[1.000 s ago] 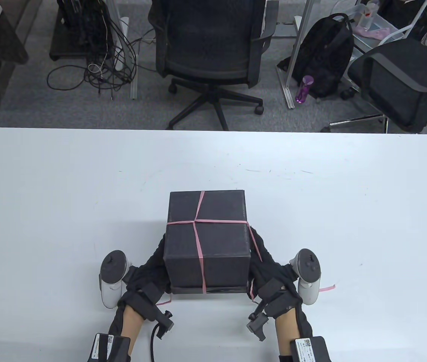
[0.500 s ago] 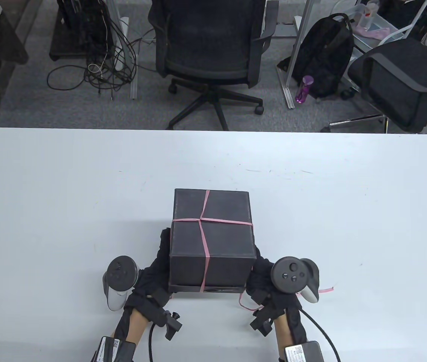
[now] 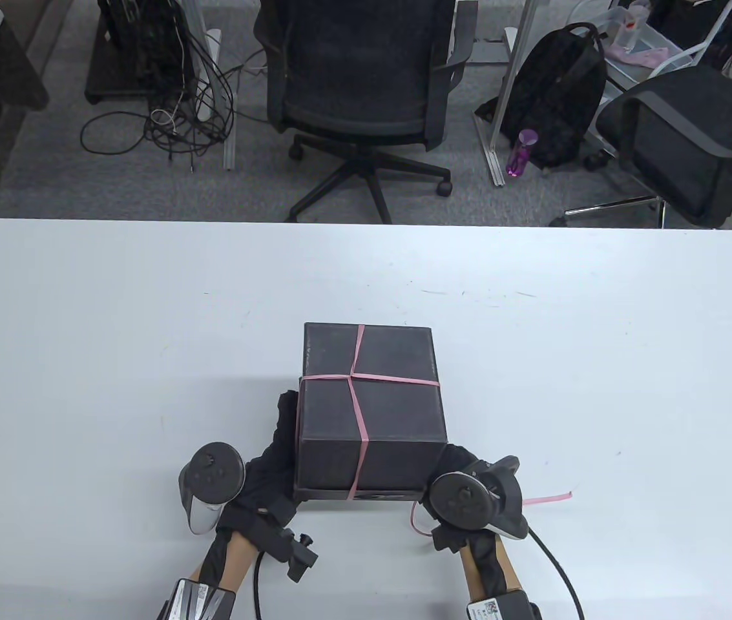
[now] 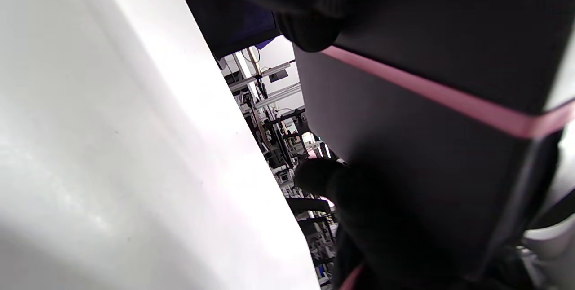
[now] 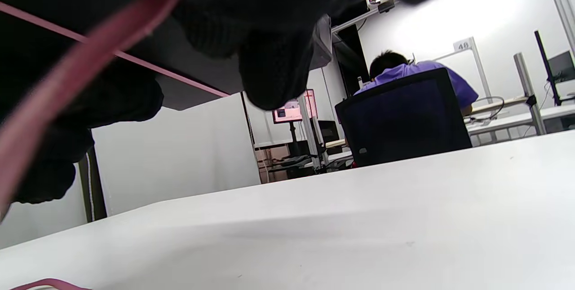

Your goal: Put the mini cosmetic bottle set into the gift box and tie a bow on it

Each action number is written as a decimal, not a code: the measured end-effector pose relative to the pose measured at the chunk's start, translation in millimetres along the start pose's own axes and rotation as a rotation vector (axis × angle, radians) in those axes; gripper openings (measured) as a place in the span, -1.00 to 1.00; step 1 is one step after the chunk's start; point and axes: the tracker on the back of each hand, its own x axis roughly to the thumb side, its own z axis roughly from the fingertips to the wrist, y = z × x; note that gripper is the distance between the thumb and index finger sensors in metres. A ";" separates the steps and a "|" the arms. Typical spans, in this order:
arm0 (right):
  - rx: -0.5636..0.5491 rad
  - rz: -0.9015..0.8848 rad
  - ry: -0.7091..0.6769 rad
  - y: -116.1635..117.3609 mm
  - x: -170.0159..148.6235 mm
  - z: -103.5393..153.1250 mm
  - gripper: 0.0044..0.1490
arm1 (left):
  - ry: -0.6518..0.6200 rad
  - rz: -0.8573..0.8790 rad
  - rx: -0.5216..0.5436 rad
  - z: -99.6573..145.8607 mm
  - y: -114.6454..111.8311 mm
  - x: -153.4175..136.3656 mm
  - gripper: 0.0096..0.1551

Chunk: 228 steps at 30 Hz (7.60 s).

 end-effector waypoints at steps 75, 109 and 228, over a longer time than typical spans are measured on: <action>0.020 -0.283 0.155 -19.4 -21.5 3.1 -0.39 | 0.166 -0.518 0.062 6.7 20.7 47.7 -0.43; -0.129 -0.626 0.254 -55.5 -68.1 20.6 -0.49 | 0.160 -0.138 0.211 19.7 107.8 38.9 -0.53; -0.030 -1.103 0.608 -4.3 -106.5 41.7 -0.47 | 0.991 -1.589 -0.392 10.0 71.1 -57.7 -0.12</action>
